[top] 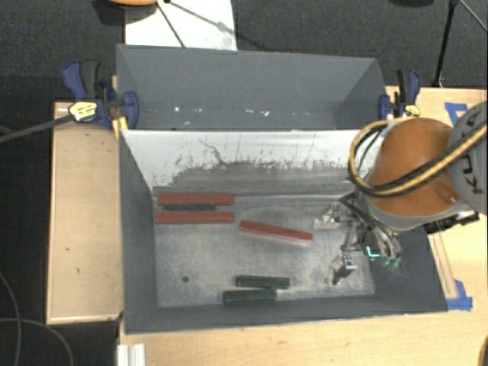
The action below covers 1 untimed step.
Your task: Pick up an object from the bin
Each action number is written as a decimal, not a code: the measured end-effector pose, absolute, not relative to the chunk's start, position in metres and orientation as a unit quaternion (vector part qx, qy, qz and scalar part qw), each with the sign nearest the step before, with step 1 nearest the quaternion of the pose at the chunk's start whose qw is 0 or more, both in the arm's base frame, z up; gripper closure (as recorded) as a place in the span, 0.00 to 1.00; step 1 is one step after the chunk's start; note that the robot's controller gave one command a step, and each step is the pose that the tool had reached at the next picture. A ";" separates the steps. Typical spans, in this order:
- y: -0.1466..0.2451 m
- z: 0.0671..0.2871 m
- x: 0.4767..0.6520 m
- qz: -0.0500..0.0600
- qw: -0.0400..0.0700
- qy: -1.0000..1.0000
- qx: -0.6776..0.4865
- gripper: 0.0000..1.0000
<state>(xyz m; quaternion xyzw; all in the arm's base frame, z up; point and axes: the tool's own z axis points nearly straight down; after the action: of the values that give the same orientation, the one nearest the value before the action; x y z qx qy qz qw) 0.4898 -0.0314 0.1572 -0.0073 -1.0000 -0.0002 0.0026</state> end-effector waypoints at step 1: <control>-0.031 0.160 0.492 0.000 -0.001 -1.000 -0.007 0.00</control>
Offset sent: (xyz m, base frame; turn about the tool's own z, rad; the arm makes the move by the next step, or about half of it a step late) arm 0.0513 -0.0021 -0.0872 0.0835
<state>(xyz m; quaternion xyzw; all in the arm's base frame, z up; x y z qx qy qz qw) 0.4917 -0.0313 0.1602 -0.0066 -1.0000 0.0000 -0.0010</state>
